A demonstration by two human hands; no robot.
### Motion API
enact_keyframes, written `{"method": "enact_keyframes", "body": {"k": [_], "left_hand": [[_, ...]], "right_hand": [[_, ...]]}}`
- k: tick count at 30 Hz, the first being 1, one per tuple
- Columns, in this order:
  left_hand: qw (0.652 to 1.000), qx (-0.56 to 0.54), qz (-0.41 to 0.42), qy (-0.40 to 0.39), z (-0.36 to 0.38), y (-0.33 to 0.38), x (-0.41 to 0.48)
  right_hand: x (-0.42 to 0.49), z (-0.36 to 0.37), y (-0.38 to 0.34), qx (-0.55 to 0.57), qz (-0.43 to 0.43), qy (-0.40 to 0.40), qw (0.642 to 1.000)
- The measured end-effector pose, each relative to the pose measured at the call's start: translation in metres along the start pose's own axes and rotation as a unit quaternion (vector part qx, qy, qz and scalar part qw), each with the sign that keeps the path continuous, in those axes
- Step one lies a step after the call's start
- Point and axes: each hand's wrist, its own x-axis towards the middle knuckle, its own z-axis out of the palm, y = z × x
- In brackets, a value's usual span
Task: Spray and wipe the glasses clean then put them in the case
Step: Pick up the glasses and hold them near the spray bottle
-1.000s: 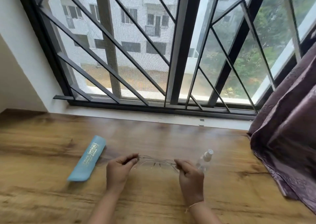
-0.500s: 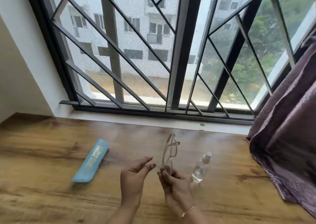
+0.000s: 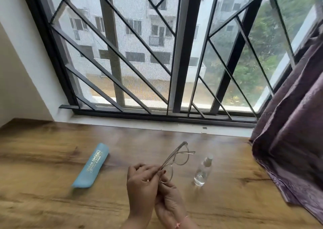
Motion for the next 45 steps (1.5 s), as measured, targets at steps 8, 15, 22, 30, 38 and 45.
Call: {"method": "enact_keyframes", "body": {"k": [8,15,22,30,38,45], "left_hand": [[0.989,0.126,0.065,-0.033,-0.002,-0.021,0.031],[0.970,0.198,0.126,-0.061,-0.007,-0.050,0.044],[0.956,0.211,0.184,-0.088,-0.008,-0.060,0.041],[0.958,0.184,0.198,-0.096,-0.009,-0.064,0.042],[0.942,0.209,0.244,-0.092,-0.006,-0.065,0.038],[0.882,0.285,0.358,-0.116,-0.004,-0.051,0.021]], "right_hand": [[0.000,-0.004,-0.018,-0.051,-0.024,0.048,0.997],[-0.002,-0.015,-0.040,-0.176,-0.205,0.122,0.955],[-0.004,-0.023,-0.050,-0.559,-0.407,0.134,0.710],[0.005,-0.034,-0.061,-0.689,-0.456,0.085,0.557],[0.011,-0.033,-0.066,-0.724,-0.468,0.085,0.500],[0.013,-0.036,-0.065,-0.722,-0.452,0.099,0.515]]}}
